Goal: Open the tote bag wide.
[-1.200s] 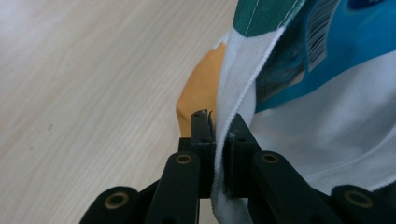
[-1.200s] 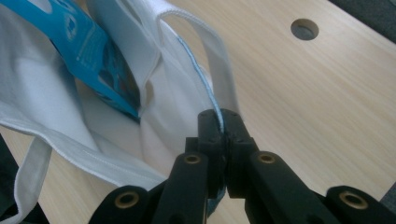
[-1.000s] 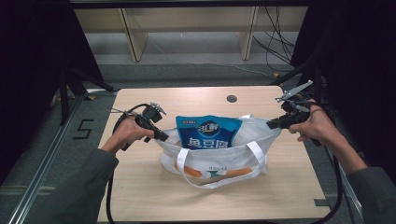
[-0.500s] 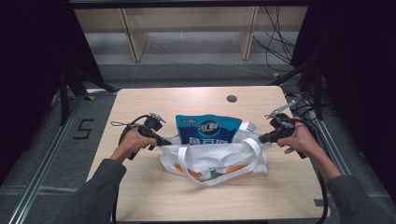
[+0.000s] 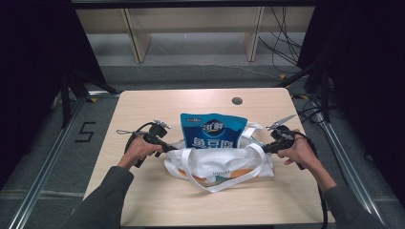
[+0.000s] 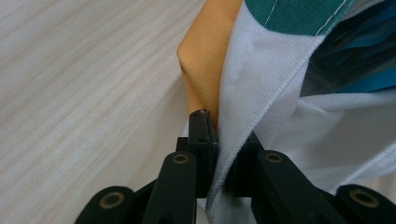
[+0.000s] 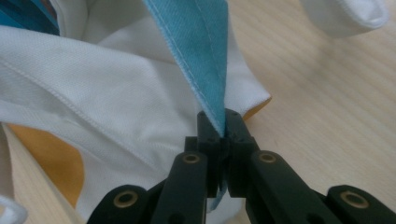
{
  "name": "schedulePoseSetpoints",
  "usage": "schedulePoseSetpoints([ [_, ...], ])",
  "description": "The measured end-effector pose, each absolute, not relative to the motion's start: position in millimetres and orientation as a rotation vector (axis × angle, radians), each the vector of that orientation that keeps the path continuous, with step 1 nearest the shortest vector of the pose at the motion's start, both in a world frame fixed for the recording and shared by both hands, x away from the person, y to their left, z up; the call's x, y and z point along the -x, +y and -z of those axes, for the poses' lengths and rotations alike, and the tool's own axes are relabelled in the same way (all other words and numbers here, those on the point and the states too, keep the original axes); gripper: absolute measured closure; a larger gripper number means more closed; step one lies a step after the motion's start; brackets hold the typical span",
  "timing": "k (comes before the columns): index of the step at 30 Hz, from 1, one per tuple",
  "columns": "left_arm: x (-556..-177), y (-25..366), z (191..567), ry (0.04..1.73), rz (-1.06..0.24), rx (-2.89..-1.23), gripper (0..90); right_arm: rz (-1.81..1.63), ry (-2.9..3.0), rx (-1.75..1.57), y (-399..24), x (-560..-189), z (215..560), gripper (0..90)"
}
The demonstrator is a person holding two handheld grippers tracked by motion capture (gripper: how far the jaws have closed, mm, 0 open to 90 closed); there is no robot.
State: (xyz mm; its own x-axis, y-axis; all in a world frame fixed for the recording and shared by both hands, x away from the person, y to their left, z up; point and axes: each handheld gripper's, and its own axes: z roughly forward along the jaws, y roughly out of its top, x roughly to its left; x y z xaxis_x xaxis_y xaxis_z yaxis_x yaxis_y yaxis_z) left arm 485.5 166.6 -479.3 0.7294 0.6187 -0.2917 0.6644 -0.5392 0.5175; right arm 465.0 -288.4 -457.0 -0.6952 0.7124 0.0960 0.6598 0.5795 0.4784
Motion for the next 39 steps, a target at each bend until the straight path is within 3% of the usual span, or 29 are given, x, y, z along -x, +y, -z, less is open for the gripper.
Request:
schedulePoseSetpoints([
  [5,-483,166,477,0.954,0.054,-2.337,81.0,-0.811,2.704,-1.152,-287,-464,467,87.5],
  [9,-475,168,460,0.907,-0.054,-2.386,69.7,-0.763,2.693,-1.162,-288,-460,457,83.7],
  [16,-464,171,440,0.904,-0.069,-2.381,61.9,-1.042,2.568,-1.124,-302,-445,406,65.2],
  [22,-458,171,420,0.925,-0.093,-2.317,52.0,-1.189,2.642,-0.979,-290,-416,359,58.4],
  [29,-442,177,394,0.964,-0.156,-2.270,47.9,-1.190,2.736,-0.804,-245,-405,364,51.7],
  [35,-452,171,402,0.960,-0.136,-2.303,45.4,-1.147,2.782,-0.793,-213,-410,376,48.9],
  [39,-471,158,415,0.943,-0.106,-2.336,45.0,-1.102,2.820,-0.741,-203,-410,387,55.2],
])
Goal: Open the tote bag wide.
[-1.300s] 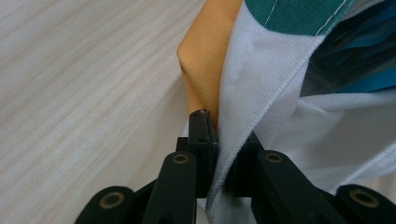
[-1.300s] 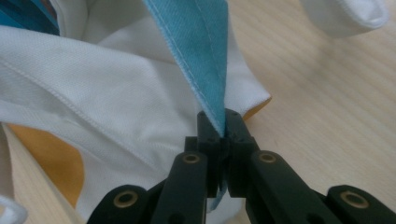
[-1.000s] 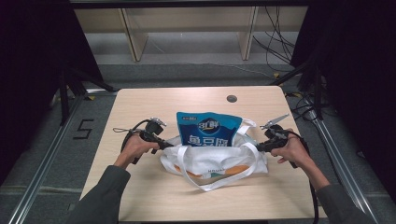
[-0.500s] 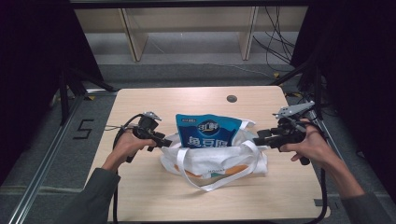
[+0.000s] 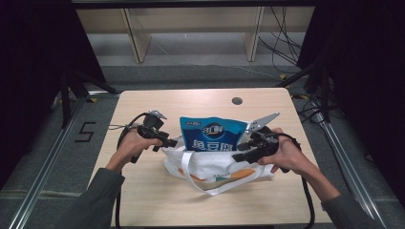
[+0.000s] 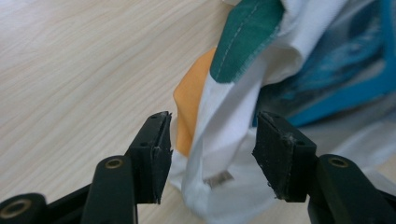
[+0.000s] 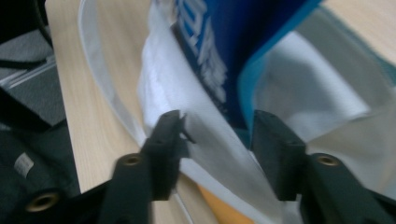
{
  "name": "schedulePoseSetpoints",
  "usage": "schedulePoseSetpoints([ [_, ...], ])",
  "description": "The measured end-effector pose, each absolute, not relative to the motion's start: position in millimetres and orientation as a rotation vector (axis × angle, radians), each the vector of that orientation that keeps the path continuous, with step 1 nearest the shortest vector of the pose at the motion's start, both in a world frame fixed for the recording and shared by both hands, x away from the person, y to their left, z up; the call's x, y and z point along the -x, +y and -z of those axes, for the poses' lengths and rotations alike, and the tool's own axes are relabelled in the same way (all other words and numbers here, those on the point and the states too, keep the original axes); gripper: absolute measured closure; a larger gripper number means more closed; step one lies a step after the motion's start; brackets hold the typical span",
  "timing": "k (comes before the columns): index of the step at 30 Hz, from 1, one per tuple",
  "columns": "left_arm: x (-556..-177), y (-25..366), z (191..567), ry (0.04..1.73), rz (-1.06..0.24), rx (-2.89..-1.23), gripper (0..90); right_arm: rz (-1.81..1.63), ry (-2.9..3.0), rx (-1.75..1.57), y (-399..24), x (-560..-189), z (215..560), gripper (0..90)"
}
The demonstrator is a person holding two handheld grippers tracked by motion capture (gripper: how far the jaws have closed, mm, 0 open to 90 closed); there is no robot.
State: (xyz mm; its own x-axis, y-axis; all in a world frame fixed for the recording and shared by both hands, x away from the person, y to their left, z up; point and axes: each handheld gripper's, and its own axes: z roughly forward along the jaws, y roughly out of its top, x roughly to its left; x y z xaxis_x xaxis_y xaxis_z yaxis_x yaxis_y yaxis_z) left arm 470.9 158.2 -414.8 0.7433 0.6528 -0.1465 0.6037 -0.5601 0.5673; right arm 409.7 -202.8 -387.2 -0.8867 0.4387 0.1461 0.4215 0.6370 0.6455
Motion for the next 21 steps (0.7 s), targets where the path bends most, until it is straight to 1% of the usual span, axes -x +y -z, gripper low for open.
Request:
schedulePoseSetpoints([
  [2,-479,149,423,0.971,-0.104,-2.356,44.2,-1.061,2.854,-0.738,-201,-407,392,58.0],
  [3,-483,147,425,0.976,-0.107,-2.362,44.0,-1.028,2.882,-0.766,-200,-405,393,61.6],
  [5,-491,140,429,0.977,-0.107,-2.356,45.9,-1.023,2.899,-0.717,-201,-404,401,68.3],
  [6,-495,136,432,0.958,-0.088,-2.346,49.6,-1.020,2.910,-0.717,-202,-403,403,72.2],
  [7,-497,135,433,0.940,-0.085,-2.348,56.4,-1.011,2.923,-0.698,-203,-400,407,77.6],
  [8,-501,135,435,0.914,-0.076,-2.330,65.6,-1.013,2.934,-0.684,-205,-399,408,80.5],
  [9,-505,135,435,0.929,-0.085,-2.325,77.2,-1.024,2.942,-0.688,-207,-394,412,84.0],
  [11,-510,139,437,0.964,-0.065,-2.299,80.7,-1.023,2.939,-0.694,-212,-387,420,86.7],
  [14,-517,139,444,0.997,-0.048,-2.289,83.7,-1.015,2.925,-0.710,-215,-377,436,87.3],
  [21,-530,133,474,1.088,-0.033,-2.293,84.1,-0.975,2.971,-0.788,-210,-373,486,87.8],
])
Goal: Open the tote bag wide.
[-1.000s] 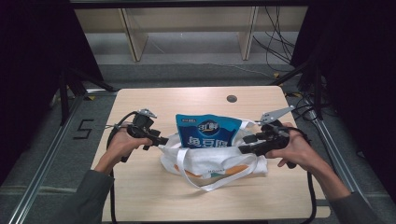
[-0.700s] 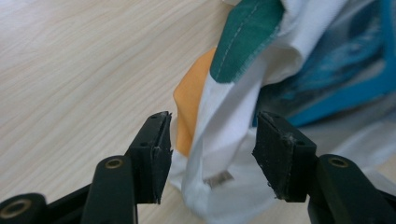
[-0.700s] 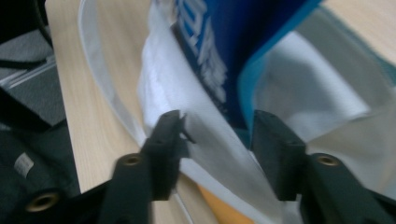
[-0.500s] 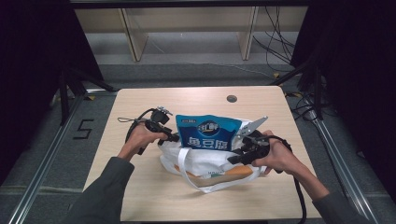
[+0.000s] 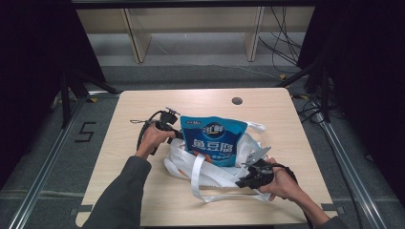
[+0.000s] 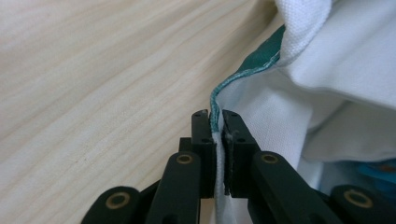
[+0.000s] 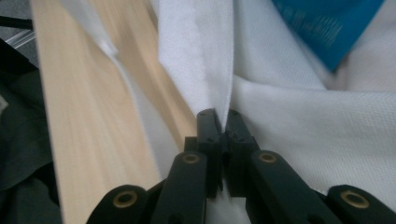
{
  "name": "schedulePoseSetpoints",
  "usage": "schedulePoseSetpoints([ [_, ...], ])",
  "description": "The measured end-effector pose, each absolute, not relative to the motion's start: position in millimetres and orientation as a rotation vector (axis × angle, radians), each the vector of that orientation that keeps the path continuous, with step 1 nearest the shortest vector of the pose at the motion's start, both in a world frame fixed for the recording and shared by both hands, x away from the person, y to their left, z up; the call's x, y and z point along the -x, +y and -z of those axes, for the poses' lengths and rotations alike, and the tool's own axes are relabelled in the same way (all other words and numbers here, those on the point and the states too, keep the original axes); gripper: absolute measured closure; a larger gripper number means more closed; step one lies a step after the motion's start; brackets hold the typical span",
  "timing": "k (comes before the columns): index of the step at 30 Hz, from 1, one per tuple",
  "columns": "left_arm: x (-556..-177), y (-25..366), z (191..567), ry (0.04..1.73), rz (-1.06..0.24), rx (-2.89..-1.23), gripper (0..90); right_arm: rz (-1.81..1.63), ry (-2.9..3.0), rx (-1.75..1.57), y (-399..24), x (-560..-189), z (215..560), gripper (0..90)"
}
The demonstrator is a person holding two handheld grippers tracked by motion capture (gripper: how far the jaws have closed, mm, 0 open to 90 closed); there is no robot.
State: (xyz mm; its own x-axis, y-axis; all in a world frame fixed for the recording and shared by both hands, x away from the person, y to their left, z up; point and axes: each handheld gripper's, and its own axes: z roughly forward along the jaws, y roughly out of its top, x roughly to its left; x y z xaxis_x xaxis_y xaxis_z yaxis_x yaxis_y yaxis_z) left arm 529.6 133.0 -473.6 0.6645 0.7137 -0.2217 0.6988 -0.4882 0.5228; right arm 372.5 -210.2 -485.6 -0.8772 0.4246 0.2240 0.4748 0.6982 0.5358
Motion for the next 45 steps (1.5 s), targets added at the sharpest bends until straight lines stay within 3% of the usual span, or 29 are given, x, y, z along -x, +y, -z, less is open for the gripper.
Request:
schedulePoseSetpoints([
  [3,-534,136,482,1.125,0.023,-2.254,83.0,0.934,-2.803,0.760,-208,-374,495,87.8],
  [6,-529,138,477,1.106,-0.009,-2.272,78.4,0.935,-2.804,0.783,-209,-372,495,86.9],
  [8,-522,137,467,1.094,-0.060,-2.305,72.4,0.958,-2.788,0.782,-212,-372,488,82.0],
  [11,-508,143,452,1.105,-0.116,-2.340,56.0,1.053,-2.780,0.805,-219,-370,470,69.0],
  [15,-485,153,436,1.092,-0.153,-2.302,49.3,1.221,-2.790,0.812,-239,-372,436,65.3],
  [21,-444,159,416,0.982,-0.144,-2.203,46.7,1.318,-2.827,0.977,-256,-389,401,59.9],
  [29,-434,150,417,0.880,-0.126,-2.216,46.3,1.246,-2.821,1.126,-255,-416,399,56.5],
  [40,-443,145,420,0.981,-0.094,-2.188,48.4,1.232,-2.817,1.161,-256,-427,402,55.3],
  [45,-452,146,420,1.072,-0.138,-2.133,50.7,1.229,-2.819,1.171,-260,-429,401,55.1],
])
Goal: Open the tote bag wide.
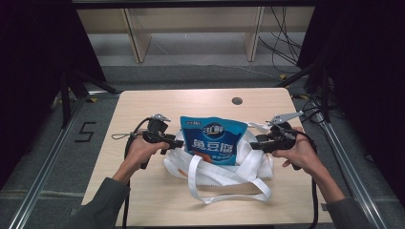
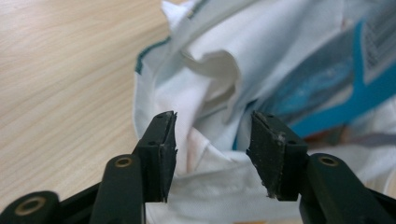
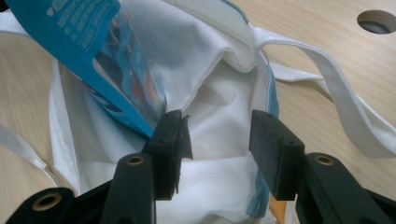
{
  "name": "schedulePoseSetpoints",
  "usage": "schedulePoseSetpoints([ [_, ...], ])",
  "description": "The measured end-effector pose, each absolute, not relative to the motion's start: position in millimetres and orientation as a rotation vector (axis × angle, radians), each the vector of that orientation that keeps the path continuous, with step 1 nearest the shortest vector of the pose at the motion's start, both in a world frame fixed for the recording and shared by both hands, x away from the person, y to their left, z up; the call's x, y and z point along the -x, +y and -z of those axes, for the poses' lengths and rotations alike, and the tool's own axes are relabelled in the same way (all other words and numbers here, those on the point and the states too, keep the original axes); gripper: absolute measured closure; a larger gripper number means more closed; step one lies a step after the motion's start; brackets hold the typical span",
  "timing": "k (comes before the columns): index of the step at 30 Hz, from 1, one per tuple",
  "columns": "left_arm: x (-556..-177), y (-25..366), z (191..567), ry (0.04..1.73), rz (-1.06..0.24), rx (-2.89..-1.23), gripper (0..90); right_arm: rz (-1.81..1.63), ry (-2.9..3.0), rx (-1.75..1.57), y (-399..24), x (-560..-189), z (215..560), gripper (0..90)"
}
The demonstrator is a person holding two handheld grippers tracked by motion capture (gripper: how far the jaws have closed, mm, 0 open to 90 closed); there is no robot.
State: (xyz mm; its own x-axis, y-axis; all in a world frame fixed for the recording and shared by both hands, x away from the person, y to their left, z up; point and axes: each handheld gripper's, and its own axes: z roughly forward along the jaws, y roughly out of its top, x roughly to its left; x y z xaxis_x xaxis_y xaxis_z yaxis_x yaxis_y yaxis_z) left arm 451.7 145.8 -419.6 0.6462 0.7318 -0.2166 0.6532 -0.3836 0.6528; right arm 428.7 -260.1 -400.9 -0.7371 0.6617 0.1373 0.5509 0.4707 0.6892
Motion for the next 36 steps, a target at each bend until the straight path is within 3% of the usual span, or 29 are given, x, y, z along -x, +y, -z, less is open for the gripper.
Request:
schedulePoseSetpoints([
  [3,-455,142,425,1.112,-0.142,-2.149,53.0,-1.146,2.526,-1.084,-260,-430,401,54.3],
  [9,-449,131,433,0.987,-0.086,-2.293,74.8,-1.128,2.443,-1.117,-264,-448,397,53.7],
  [14,-438,126,436,0.909,-0.072,-2.347,77.7,-1.108,2.423,-1.091,-248,-464,402,52.6],
  [16,-433,129,437,0.930,-0.068,-2.322,78.0,-1.046,2.480,-1.063,-238,-471,406,59.4],
  [19,-427,135,441,0.921,-0.044,-2.325,79.9,-0.898,2.516,-0.979,-233,-482,412,83.4],
  [20,-424,135,442,0.922,-0.041,-2.322,81.6,-0.853,2.499,-0.998,-230,-486,416,86.4],
  [26,-401,140,469,0.873,-0.026,-2.408,88.6,-0.812,2.479,-1.109,-239,-515,435,88.3],
  [32,-390,136,493,0.847,-0.053,-2.443,89.3,-0.745,2.493,-1.206,-238,-530,463,88.1],
  [36,-390,135,489,0.845,-0.070,-2.449,89.2,-0.764,2.502,-1.167,-238,-530,483,87.9],
])
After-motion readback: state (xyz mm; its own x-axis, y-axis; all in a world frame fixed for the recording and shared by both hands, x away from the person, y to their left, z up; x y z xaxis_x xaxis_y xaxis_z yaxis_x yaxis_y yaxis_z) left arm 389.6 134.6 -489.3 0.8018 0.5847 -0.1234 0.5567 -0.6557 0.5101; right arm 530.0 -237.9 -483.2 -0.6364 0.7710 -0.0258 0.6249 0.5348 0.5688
